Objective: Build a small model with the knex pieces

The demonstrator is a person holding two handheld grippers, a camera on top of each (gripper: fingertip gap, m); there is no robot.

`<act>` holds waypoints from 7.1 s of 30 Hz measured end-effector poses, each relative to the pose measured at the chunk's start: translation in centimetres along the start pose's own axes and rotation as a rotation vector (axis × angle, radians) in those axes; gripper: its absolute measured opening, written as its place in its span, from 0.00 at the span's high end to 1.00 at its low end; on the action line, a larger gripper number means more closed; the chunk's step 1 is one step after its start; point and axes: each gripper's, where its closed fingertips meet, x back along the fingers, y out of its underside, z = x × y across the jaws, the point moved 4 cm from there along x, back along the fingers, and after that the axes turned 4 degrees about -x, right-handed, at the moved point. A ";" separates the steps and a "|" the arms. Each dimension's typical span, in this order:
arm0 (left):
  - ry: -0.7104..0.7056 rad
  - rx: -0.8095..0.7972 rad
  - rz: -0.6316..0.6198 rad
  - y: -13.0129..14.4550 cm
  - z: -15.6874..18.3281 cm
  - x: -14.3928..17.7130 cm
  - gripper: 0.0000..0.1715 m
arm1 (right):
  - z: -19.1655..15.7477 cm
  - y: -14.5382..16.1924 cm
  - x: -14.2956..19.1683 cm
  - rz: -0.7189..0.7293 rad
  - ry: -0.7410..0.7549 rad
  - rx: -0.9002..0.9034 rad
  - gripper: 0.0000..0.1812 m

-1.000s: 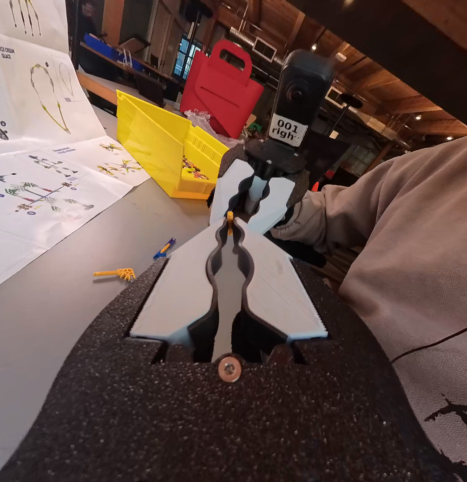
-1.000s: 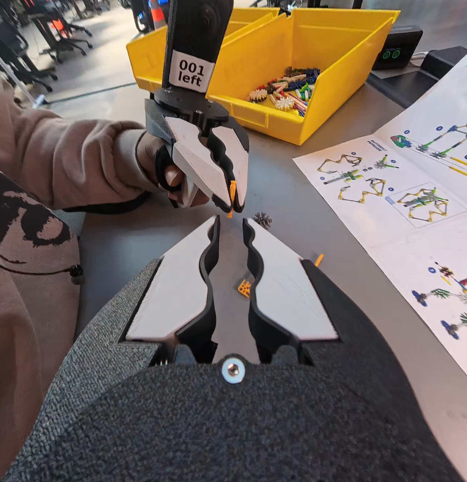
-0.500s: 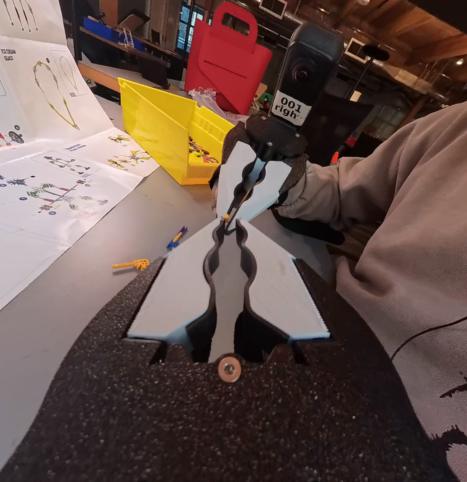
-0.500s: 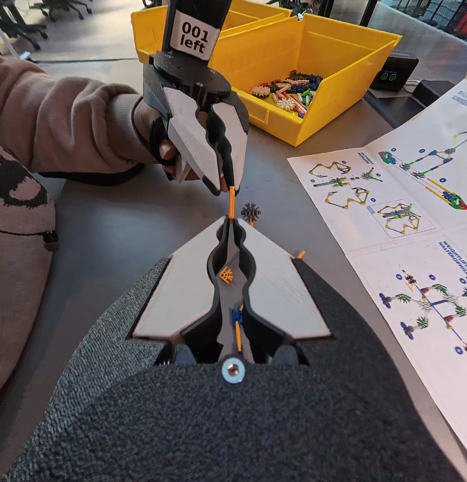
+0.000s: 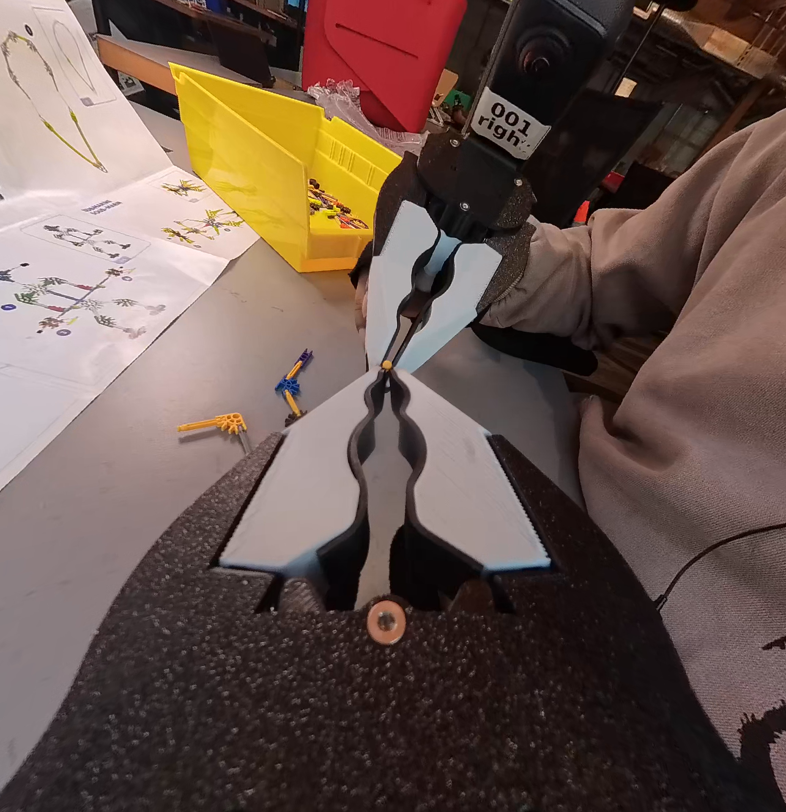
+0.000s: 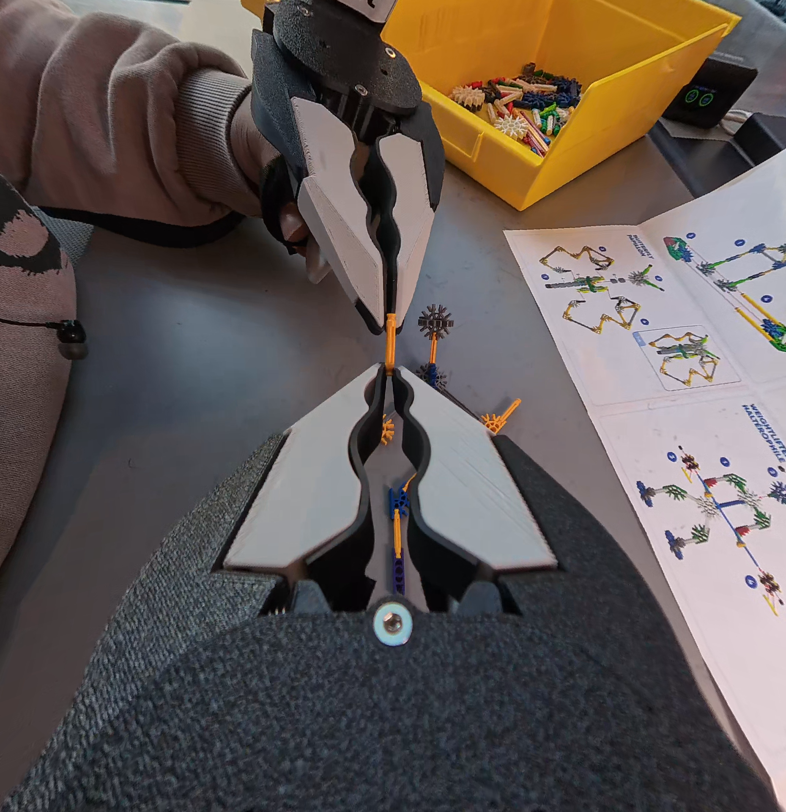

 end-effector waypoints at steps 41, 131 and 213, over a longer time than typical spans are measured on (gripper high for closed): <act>-0.065 -0.139 -0.050 0.4 0.3 -0.6 0.98 | -0.2 -0.3 0.1 0.007 0.007 0.064 0.99; -0.212 -0.367 -0.533 6.5 -2.1 -0.9 0.91 | -2.6 7.2 1.3 -0.479 -0.060 -0.093 0.96; -0.151 -0.312 -0.483 5.0 -7.0 1.3 0.95 | 4.0 6.0 1.8 -0.117 0.267 -0.213 0.87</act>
